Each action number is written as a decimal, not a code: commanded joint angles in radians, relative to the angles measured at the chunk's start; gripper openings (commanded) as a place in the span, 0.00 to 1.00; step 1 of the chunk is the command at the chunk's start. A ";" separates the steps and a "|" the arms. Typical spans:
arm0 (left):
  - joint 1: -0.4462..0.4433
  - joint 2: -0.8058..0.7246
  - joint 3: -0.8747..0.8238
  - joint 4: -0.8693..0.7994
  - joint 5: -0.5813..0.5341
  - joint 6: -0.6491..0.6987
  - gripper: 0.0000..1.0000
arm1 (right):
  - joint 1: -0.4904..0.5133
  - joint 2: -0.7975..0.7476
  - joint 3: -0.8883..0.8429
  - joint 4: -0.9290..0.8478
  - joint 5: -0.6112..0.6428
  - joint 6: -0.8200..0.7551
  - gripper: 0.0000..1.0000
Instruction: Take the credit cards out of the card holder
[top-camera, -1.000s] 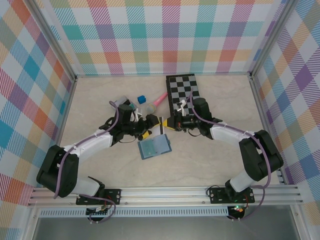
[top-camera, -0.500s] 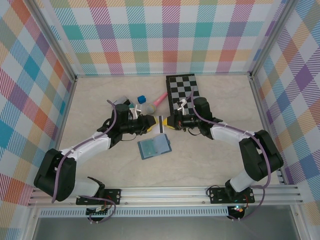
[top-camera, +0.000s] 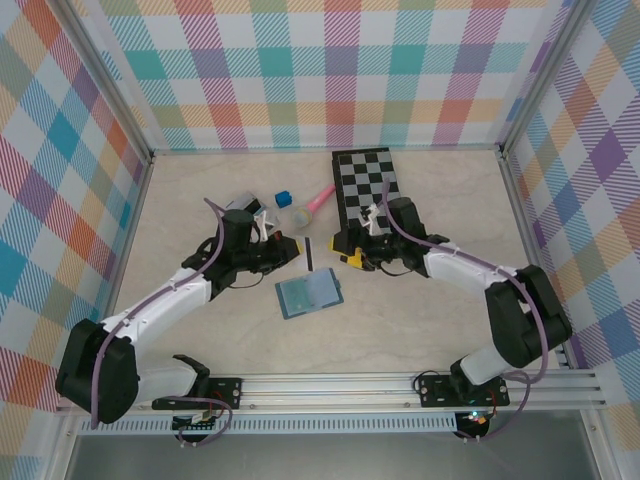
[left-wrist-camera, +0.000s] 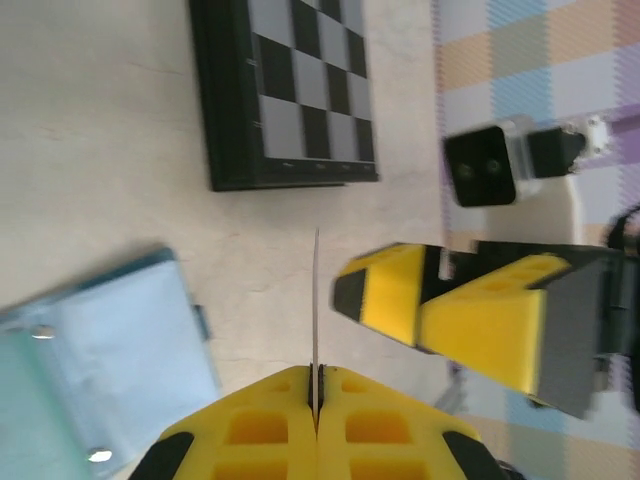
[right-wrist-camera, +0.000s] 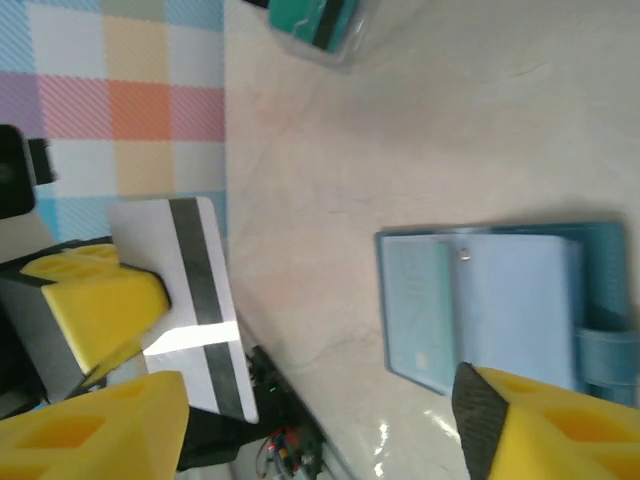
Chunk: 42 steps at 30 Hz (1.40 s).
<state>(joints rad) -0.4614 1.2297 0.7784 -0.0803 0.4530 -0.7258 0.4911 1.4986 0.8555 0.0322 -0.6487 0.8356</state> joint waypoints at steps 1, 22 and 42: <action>0.005 -0.020 0.087 -0.251 -0.152 0.231 0.00 | -0.003 -0.088 0.012 -0.181 0.158 -0.101 0.83; 0.129 0.411 0.762 -0.471 -0.525 0.878 0.00 | -0.005 -0.021 0.077 -0.226 0.187 -0.202 1.00; 0.367 0.614 0.781 -0.512 -0.399 1.261 0.00 | -0.017 0.122 0.125 -0.176 0.036 -0.201 1.00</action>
<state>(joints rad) -0.1013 1.8309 1.5806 -0.5774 0.0807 0.4622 0.4828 1.6005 0.9600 -0.1719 -0.5770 0.6312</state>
